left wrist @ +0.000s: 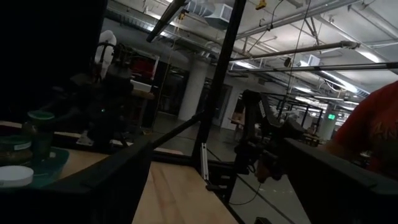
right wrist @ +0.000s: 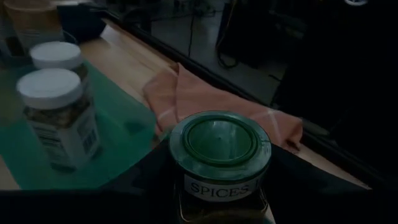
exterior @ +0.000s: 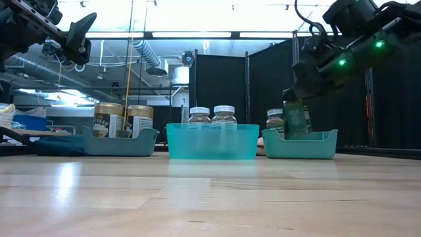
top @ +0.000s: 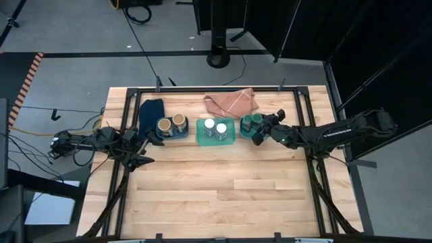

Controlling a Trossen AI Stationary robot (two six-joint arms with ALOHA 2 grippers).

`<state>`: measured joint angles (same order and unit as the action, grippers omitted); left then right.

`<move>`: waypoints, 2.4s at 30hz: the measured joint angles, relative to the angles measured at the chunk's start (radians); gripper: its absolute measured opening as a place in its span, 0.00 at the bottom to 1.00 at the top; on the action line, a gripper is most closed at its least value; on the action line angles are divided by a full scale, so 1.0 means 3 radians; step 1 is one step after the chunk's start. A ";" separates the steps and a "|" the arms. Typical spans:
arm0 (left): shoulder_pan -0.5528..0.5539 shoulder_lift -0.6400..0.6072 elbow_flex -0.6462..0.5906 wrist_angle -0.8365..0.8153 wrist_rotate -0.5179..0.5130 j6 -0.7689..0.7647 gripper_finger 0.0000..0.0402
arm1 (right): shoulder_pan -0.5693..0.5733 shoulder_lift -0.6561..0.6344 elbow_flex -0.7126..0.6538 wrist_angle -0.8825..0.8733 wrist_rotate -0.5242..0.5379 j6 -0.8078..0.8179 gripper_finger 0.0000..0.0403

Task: Sort spices by type
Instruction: Put the green seasoning into the light green bin

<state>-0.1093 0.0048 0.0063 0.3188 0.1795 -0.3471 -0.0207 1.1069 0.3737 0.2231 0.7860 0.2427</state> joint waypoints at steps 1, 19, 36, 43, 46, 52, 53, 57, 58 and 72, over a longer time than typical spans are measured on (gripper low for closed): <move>0.0000 0.0000 0.0000 0.0001 0.0000 -0.0003 0.90 | -0.0013 0.0000 0.0000 -0.0032 0.0008 0.0045 0.51; 0.0000 0.0000 0.0000 -0.0013 -0.0036 0.0018 0.90 | -0.0331 0.0000 0.0000 0.0027 -0.0093 0.0015 0.51; 0.0000 0.0000 0.0000 -0.0038 -0.0056 0.0020 0.90 | -0.0450 -0.0003 0.0000 0.0310 -0.0333 -0.0098 0.51; 0.0000 0.0000 0.0000 -0.0037 -0.0056 0.0020 0.90 | -0.0447 -0.0025 0.0000 0.0333 -0.0305 -0.0030 0.51; 0.0000 0.0000 0.0000 -0.0038 -0.0056 0.0019 0.90 | -0.0422 -0.0114 0.0000 0.0323 -0.0340 -0.0044 0.51; 0.0000 -0.0001 0.0000 -0.0044 -0.0054 0.0019 0.90 | -0.0395 -0.0491 -0.0001 0.0009 -0.0242 0.0028 0.51; 0.0001 0.0000 0.0000 -0.0055 -0.0053 0.0020 0.90 | -0.0398 -0.0568 0.0000 -0.0062 -0.0246 0.0074 0.51; 0.0001 0.0000 0.0000 -0.0097 -0.0053 0.0019 0.90 | -0.0401 -0.0859 -0.0053 -0.0289 -0.0600 0.0169 0.51; 0.0000 0.0000 0.0000 -0.0099 -0.0053 0.0020 0.90 | -0.0400 -0.0931 -0.0083 -0.0302 -0.0729 0.0160 0.51; 0.0001 -0.0001 0.0000 -0.0176 -0.0050 0.0013 0.90 | -0.0660 -0.1463 -0.0540 -0.0343 -0.1791 -0.0141 0.51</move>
<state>-0.1090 0.0044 0.0063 0.2661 0.1646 -0.3431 -0.2186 0.6680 0.2116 0.1202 0.2487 0.2004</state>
